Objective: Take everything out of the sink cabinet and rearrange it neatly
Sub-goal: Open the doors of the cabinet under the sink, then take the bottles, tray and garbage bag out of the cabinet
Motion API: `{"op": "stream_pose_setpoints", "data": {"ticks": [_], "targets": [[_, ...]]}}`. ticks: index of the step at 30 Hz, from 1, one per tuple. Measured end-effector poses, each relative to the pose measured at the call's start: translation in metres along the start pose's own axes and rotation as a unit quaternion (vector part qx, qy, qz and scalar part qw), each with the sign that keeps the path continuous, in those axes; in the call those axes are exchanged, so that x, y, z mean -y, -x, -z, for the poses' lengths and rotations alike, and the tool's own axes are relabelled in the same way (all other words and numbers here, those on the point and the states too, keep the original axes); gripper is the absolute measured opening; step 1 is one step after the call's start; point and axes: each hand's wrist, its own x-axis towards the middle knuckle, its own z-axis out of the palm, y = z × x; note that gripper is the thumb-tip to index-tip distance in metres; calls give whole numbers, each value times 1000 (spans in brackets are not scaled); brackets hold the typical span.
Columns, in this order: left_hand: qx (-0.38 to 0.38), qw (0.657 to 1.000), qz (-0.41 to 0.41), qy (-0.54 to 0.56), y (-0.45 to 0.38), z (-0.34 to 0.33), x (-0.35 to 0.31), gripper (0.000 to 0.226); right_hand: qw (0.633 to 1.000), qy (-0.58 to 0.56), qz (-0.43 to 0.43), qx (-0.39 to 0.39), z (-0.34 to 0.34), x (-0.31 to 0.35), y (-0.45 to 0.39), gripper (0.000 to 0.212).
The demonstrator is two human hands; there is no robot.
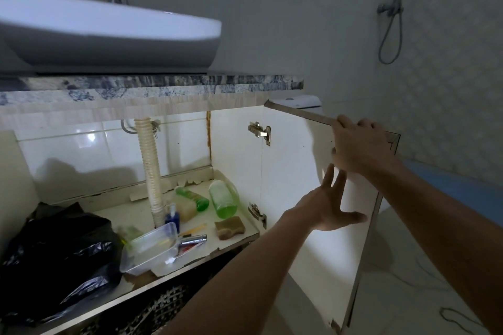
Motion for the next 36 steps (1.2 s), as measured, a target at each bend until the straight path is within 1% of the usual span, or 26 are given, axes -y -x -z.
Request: {"op": "stream_pose_setpoints", "data": {"ticks": [3, 5, 7, 9, 11, 13, 15, 17, 20, 23, 26, 28, 29, 31, 32, 33, 35, 36], "targets": [[62, 998, 28, 4, 9, 0, 9, 102, 1000, 4, -14, -7, -6, -4, -1, 56], [82, 995, 48, 22, 20, 4, 20, 103, 1000, 4, -22, -7, -6, -2, 2, 58], [74, 994, 66, 37, 37, 12, 34, 105, 999, -35, -6, -7, -4, 5, 10, 60], [50, 993, 100, 41, 58, 21, 58, 105, 994, -104, 18, 2, -2, 18, 21, 62], [20, 988, 144, 43, 83, 27, 87, 104, 988, -148, 45, 31, -6, 36, 33, 64], [-13, 981, 187, 47, 111, 31, 113, 100, 976, -190, 76, 79, -16, 56, 42, 64], [-44, 970, 227, 73, 142, 31, 135, 90, 957, -232, 101, 144, -27, 76, 46, 64], [-38, 957, 274, 91, 172, 28, 157, 78, 938, -251, 116, 207, -40, 94, 44, 64], [-29, 933, 343, 106, 203, 12, 197, 70, 918, -257, 119, 279, -60, 117, 38, 61], [-44, 908, 390, 147, 211, -5, 226, 64, 903, -259, 108, 325, -89, 136, 31, 55], [-93, 876, 425, 207, 192, -26, 255, 55, 886, -273, 100, 362, -139, 152, 23, 53], [-129, 853, 436, 254, 166, -39, 272, 48, 868, -307, 68, 385, -180, 166, 13, 56], [-149, 834, 443, 292, 150, -45, 283, 43, 861, -323, 50, 389, -202, 174, 4, 56], [-201, 777, 453, 388, 116, -54, 311, 30, 853, -355, 14, 383, -242, 195, -19, 55], [-224, 755, 455, 416, 100, -54, 324, 27, 852, -369, 4, 372, -260, 206, -33, 51], [-242, 743, 456, 425, 83, -54, 337, 32, 850, -383, -2, 363, -276, 218, -50, 43], [-255, 736, 449, 437, 51, -56, 364, 47, 848, -399, -11, 348, -312, 244, -87, 26], [-258, 733, 440, 450, 36, -57, 376, 49, 849, -401, -11, 343, -328, 256, -105, 23]]}}
